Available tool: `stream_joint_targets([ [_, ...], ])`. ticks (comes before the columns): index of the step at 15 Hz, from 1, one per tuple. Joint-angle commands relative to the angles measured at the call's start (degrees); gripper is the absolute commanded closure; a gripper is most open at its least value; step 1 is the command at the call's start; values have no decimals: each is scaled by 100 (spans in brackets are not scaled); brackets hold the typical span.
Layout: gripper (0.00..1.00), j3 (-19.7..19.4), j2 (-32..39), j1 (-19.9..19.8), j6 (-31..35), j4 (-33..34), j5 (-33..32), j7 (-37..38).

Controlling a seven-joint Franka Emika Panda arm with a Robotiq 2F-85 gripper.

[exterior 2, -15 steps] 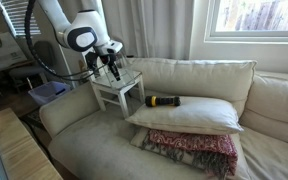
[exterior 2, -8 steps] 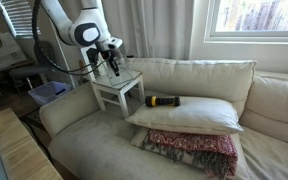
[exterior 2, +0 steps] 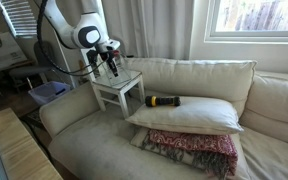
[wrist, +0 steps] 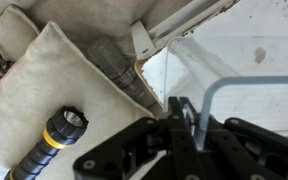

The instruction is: Put the black torch on the pillow

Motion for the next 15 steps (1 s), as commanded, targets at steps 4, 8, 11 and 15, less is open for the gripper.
stream_joint_targets([
  [4,40,-462,15,399,-34,220,-302,663],
  [8,9,-814,-417,664,-201,-63,-512,849],
  [11,0,-1093,-894,859,-376,-438,-765,982],
  [15,0,-505,-1923,360,-200,-1282,-1321,-149],
])
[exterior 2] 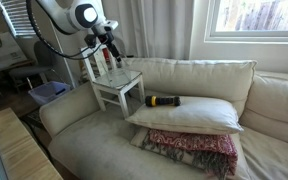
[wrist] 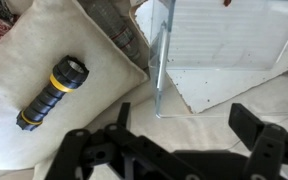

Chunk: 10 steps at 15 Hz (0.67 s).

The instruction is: Put the black torch on the pillow

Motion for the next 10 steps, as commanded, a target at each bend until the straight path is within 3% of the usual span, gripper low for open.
stream_joint_targets([
  [1,0,468,-1208,-383,-25,-1115,-577,-876],
  [5,0,768,-2027,-754,-139,-1838,-1176,-1779],
  [8,0,1257,-2566,-1309,-112,-2318,-1491,-2458],
  [10,0,1661,-2834,-1728,-61,-2566,-1372,-2909],
])
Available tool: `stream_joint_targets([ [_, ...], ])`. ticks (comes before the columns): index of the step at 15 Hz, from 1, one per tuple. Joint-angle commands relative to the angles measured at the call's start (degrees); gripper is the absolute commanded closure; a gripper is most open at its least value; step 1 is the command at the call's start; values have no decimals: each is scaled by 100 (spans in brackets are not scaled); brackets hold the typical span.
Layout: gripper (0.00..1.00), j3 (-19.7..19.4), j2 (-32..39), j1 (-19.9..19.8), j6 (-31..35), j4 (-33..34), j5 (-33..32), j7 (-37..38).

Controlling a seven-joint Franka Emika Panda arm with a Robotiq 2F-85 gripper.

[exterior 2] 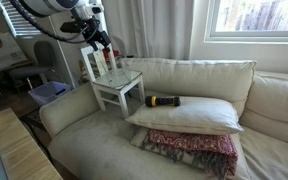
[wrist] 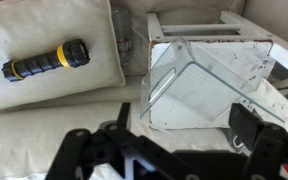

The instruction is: Put the black torch on the pillow

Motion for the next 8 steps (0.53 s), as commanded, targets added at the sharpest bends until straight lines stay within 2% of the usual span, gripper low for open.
stream_joint_targets([
  [1,0,759,-696,-827,40,-669,41,-821],
  [2,0,377,-309,-403,1,-267,1,-428],
  [4,0,606,-517,-659,2,-449,2,-644],
  [8,0,686,-583,-739,2,-515,2,-708],
])
